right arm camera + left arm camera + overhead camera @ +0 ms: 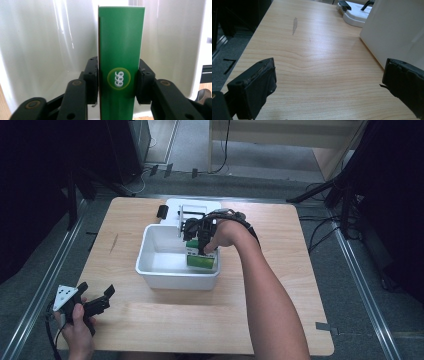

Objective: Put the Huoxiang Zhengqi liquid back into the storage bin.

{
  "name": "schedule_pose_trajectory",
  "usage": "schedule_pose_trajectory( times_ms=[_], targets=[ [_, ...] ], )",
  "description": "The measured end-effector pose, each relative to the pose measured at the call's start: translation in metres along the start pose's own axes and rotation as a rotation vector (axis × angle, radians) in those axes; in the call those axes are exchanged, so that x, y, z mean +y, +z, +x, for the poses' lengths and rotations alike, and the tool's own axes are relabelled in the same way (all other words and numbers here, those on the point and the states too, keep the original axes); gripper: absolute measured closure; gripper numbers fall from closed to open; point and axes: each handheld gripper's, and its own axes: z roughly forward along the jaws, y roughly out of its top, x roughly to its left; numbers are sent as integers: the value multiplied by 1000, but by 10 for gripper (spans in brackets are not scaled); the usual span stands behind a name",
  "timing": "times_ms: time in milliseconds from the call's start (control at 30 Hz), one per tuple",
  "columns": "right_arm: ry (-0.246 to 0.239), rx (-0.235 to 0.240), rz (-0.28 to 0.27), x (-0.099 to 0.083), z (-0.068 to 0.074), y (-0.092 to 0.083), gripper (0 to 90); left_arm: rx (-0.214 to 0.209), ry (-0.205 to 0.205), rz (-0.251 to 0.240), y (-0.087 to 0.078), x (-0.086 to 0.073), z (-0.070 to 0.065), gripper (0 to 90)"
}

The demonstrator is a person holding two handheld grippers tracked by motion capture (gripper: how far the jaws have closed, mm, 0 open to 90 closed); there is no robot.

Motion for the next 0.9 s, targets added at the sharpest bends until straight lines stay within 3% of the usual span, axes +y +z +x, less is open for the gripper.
schedule_pose_trajectory(
  times_ms=[400,533,667,767,833,867,900],
  targets=[
    [59,-19,-49,-10,-3,-14,543,0,1,1,0,0,0,0],
    [78,-19,-77,-14,-4,-20,467,1,0,1,0,0,0,0],
    [137,-23,-121,-19,-5,-32,386,1,1,1,0,0,0,0],
    [247,-53,-144,-25,-8,-44,307,0,1,2,0,0,0,0],
    [365,-81,-166,-32,-11,-52,231,2,5,2,0,0,-1,0],
    [467,-123,-198,-41,-13,-58,197,2,5,2,0,0,-1,0],
    [503,-141,-214,-45,-14,-60,175,2,4,1,0,0,-1,0]
  ],
)
